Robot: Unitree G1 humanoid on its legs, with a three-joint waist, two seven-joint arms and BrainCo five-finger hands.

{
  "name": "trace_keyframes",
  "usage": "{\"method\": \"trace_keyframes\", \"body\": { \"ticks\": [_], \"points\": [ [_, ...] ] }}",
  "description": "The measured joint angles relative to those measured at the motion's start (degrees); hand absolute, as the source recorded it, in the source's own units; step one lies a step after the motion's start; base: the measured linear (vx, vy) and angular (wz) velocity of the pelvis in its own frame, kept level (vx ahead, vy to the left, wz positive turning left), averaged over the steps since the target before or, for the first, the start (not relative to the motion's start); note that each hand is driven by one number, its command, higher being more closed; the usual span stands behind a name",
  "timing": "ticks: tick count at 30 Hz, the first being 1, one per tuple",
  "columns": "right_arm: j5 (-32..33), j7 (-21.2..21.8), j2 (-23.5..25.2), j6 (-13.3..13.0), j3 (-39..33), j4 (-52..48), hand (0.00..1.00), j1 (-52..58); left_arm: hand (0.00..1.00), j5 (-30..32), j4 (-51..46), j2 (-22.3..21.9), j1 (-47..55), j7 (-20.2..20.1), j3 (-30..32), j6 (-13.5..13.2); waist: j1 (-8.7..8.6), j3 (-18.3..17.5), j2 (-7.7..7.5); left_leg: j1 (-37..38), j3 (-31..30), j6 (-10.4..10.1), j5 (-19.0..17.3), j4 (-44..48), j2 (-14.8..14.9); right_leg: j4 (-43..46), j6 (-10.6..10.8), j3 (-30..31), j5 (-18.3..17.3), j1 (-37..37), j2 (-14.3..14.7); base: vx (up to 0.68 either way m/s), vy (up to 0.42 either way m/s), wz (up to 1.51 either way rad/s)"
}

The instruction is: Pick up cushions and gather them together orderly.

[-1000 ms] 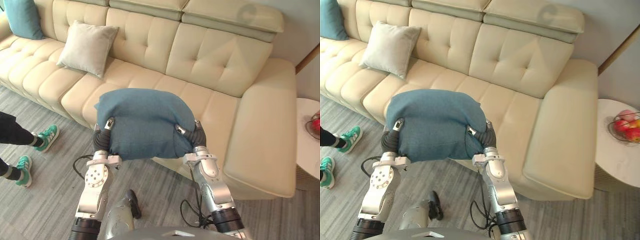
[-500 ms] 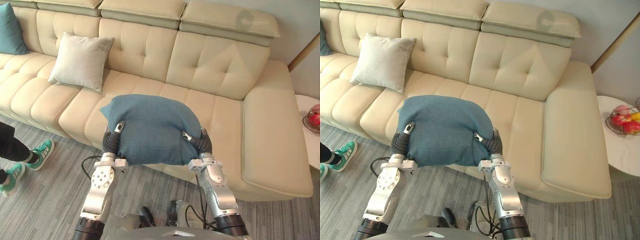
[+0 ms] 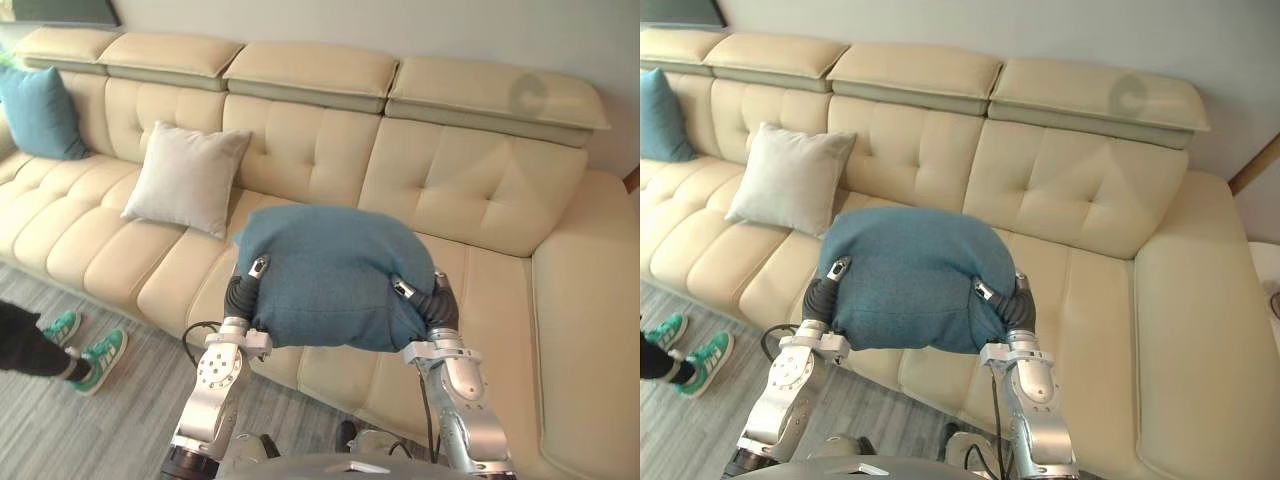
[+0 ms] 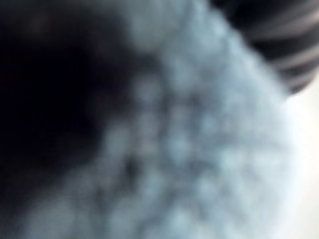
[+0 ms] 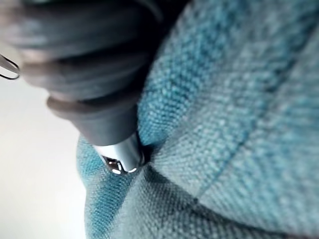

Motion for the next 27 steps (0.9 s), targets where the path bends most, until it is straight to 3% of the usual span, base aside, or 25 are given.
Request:
{"method": "trace_keyframes", "body": {
  "ticks": [3,4,5,6,7,8,9,10,14,17,20,27],
  "points": [
    [0.0,-0.06,0.0,-0.06,-0.05,0.05,1.0,-0.03,1.0,0.02,-0.1,-0.49,0.0,-0.15,0.06,-0.05,0.03,0.19,-1.35,-0.54,-8.62,-2.36,1.86,-17.24,-3.38,-0.53,4.01,4.76,0.38,0.71,-3.7,0.24,0.326,-0.75],
    [0.0,-0.05,-0.23,-0.07,-0.06,0.46,1.0,0.0,1.0,0.02,-0.1,-0.56,0.15,-0.15,0.02,-0.01,0.08,0.18,-1.41,-0.17,-13.18,-3.73,5.39,-25.17,-5.12,-0.56,6.51,6.77,0.58,0.95,-5.15,0.26,0.472,-0.93],
    [0.0,-0.04,-1.07,-0.06,-0.03,1.1,1.0,0.2,1.0,0.05,-0.11,-1.13,0.69,-0.15,-0.16,0.0,0.16,-0.79,1.01,1.47,-16.91,-5.3,14.99,-34.78,-4.61,-0.59,9.73,8.79,0.15,1.01,-4.58,0.27,0.5,-0.95],
    [0.0,0.03,-0.92,0.01,0.16,2.75,1.0,0.18,1.0,0.05,0.14,-0.74,1.02,-0.13,-0.29,0.02,0.05,-1.35,0.73,1.85,-15.74,-4.92,19.53,-34.01,-5.29,-0.91,11.0,10.51,-0.05,1.33,-5.71,0.24,0.444,-0.7],
    [-0.01,0.03,-0.15,0.19,0.19,3.31,1.0,0.73,1.0,0.05,0.18,-0.42,1.24,-0.12,-0.43,0.2,-0.27,-1.55,-0.49,2.26,-15.12,-5.13,19.43,-33.89,-6.24,-1.58,10.91,10.49,0.67,1.67,-6.88,0.2,0.357,-0.43],
    [-0.03,0.08,1.51,0.19,0.66,3.33,1.0,1.86,1.0,0.02,-0.29,0.61,1.3,-0.12,-0.52,0.15,0.08,-1.83,-3.43,2.85,-12.93,-3.35,18.23,-34.22,-8.43,-2.31,11.29,10.29,0.78,1.5,-9.17,0.18,0.351,-0.37],
    [-0.15,0.08,2.59,0.21,1.04,3.54,1.0,1.99,1.0,-0.14,-0.35,1.88,1.38,-0.1,-0.5,0.15,0.09,-2.01,-4.94,3.34,-11.45,-2.46,17.67,-34.33,-9.6,-2.84,11.5,10.81,1.01,1.46,-10.4,0.14,0.299,-0.46],
    [-0.31,0.09,2.92,0.23,1.33,3.59,1.0,2.15,1.0,-0.29,-0.36,2.56,1.68,-0.1,-0.38,0.15,0.01,-2.15,-5.39,3.8,-10.37,-1.89,17.24,-34.33,-9.99,-3.07,11.68,11.47,1.67,1.24,-10.51,0.08,0.242,-0.73],
    [-0.63,0.61,2.89,0.22,2.53,5.01,1.0,1.16,1.0,-1.05,-0.98,3.13,2.75,-0.18,0.78,0.12,0.51,-2.56,-5.84,4.93,-2.88,-1.31,13.59,-31.99,-9.83,-3.95,12.8,18.17,5.48,-2.4,-10.27,0.02,0.158,-1.09],
    [-0.73,0.67,2.12,0.22,3.28,10.83,1.0,-4.02,1.0,-1.06,-1.01,3.0,2.76,-0.18,2.0,0.14,-0.39,-2.98,-6.28,3.76,4.34,-2.46,9.32,-27.42,-7.58,-7.4,12.78,22.32,8.29,-6.11,-9.37,-0.05,0.067,-1.37],
    [-1.17,0.68,1.68,0.22,3.49,11.07,1.0,-3.9,1.0,-1.05,-1.01,2.24,2.79,-0.27,2.45,0.46,-1.53,-2.96,-6.12,3.51,3.29,-2.74,7.72,-24.63,-6.56,-8.15,13.38,23.46,9.11,-6.39,-8.29,-0.02,-0.001,-0.5],
    [-2.77,1.63,1.13,0.19,3.4,13.83,1.0,-3.92,1.0,-0.9,-1.0,0.93,2.73,-0.46,2.52,0.6,-1.44,-3.72,-4.86,2.92,-0.61,-2.24,7.47,-22.93,-5.84,-9.05,13.18,20.75,9.29,-4.11,-7.63,0.0,-0.029,0.14]
  ]
}}
